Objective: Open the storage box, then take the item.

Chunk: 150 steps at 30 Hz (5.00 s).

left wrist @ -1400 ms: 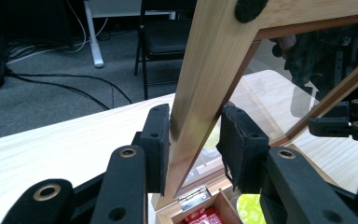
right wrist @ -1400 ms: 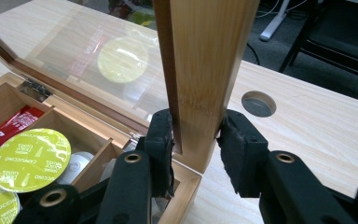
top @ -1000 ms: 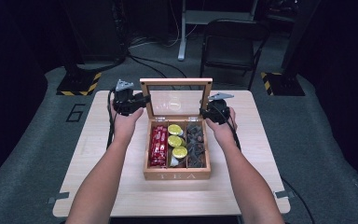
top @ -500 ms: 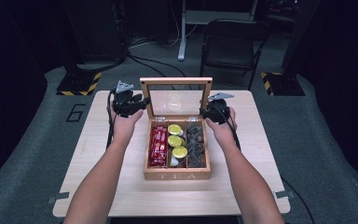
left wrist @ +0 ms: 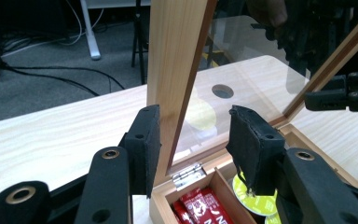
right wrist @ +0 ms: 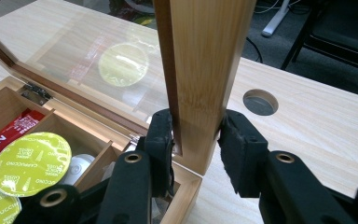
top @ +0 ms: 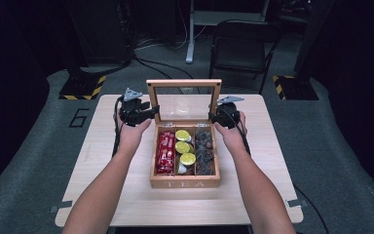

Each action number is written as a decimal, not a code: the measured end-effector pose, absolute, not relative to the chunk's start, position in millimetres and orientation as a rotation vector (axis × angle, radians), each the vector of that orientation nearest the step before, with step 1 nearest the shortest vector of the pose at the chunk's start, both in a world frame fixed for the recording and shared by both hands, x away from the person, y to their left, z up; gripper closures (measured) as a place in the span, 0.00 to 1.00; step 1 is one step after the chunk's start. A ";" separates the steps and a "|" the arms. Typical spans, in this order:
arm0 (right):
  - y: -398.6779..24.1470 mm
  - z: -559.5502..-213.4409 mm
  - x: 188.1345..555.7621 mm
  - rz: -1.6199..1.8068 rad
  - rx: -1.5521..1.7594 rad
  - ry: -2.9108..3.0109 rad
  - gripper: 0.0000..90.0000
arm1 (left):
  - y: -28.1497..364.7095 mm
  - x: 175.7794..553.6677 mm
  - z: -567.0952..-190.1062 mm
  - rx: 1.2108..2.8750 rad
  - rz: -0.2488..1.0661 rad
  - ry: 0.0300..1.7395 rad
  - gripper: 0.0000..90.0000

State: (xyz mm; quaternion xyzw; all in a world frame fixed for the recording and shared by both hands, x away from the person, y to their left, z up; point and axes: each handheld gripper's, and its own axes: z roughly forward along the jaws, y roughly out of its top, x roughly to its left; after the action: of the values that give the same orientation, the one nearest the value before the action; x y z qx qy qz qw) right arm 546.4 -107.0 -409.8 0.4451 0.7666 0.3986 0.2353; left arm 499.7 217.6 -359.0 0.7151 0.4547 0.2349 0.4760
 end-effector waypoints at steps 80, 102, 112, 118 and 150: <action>-100.9 -415.6 571.0 1.111 1.393 2.024 0.71 | 235.4 489.6 -373.1 1.772 0.541 1.120 0.59; -97.7 -410.7 561.4 1.113 1.386 2.014 0.55 | 240.8 489.1 -375.4 1.769 0.544 1.133 0.57; -95.5 -402.9 533.9 1.126 1.277 2.047 0.50 | 245.0 484.2 -371.8 1.751 0.560 1.149 0.51; -98.5 -401.4 519.3 1.162 1.233 2.094 0.49 | 248.1 481.6 -371.4 1.752 0.560 1.149 0.51; -92.5 -402.0 488.4 1.225 1.083 2.218 0.42 | 249.6 477.0 -374.3 1.746 0.569 1.137 0.48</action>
State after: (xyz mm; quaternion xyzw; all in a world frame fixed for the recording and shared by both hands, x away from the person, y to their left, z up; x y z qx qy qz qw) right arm 488.4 -92.5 -402.0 0.3858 0.7899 0.4362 0.1920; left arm 477.0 249.6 -374.3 0.7130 0.4644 0.2322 0.4712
